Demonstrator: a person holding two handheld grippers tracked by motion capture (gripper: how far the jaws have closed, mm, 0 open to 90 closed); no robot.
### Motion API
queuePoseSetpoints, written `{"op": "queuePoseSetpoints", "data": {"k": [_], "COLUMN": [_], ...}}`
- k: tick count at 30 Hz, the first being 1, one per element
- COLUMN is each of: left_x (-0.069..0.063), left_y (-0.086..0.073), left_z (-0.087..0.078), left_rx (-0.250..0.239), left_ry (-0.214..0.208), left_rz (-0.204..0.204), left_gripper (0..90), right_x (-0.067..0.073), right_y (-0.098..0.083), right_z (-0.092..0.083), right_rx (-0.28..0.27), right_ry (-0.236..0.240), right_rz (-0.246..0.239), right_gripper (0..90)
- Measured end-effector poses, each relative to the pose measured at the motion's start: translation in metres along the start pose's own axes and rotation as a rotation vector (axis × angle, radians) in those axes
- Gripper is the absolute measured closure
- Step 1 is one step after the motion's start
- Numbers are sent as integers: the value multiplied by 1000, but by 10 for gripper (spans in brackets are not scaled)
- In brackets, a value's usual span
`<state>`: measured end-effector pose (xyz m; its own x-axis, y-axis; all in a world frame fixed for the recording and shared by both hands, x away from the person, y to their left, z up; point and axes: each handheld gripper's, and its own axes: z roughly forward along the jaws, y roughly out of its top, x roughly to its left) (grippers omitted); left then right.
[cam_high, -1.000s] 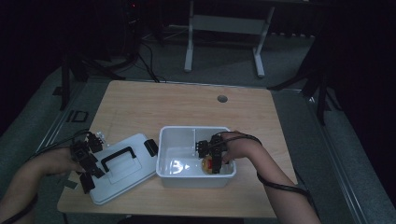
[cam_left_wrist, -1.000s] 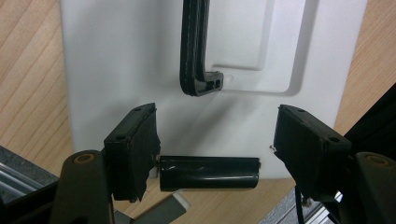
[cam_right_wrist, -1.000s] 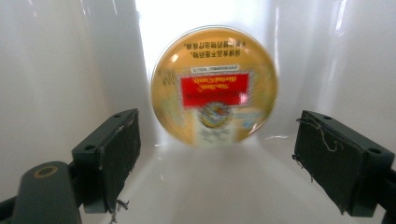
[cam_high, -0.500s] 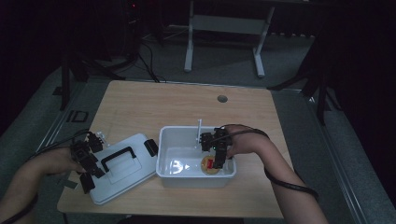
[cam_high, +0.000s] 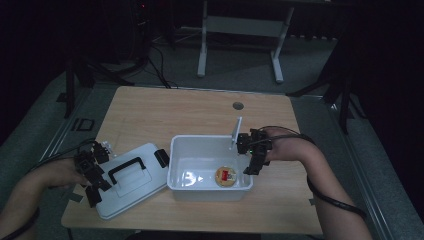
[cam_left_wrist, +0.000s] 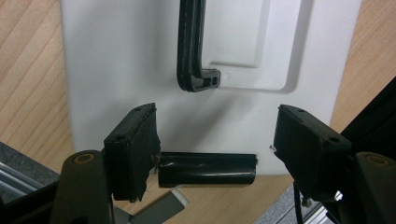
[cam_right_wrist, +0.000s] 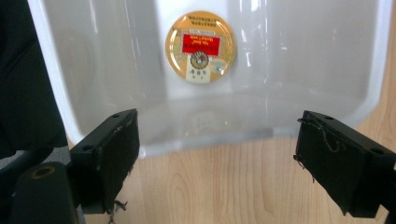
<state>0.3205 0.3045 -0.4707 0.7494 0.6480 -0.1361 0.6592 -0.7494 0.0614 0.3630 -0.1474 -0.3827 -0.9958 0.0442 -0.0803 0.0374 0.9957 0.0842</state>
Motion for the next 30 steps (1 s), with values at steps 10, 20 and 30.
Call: {"op": "queuePoseSetpoints", "data": {"k": [10, 20, 30], "left_x": [0, -1, -2], "left_y": [-1, -3, -8], "left_z": [-4, -1, 5], "left_rx": [-13, -17, -32], "left_ry": [2, 7, 45], "left_rz": [1, 12, 67], "left_gripper": [303, 303, 338], "right_x": [1, 4, 13], "right_y": [-36, -69, -96], "right_z": [1, 16, 39], "right_rx": [5, 27, 38], "right_ry": [-10, 10, 42], "right_rz": [42, 76, 124], "right_gripper": [138, 144, 146]}}
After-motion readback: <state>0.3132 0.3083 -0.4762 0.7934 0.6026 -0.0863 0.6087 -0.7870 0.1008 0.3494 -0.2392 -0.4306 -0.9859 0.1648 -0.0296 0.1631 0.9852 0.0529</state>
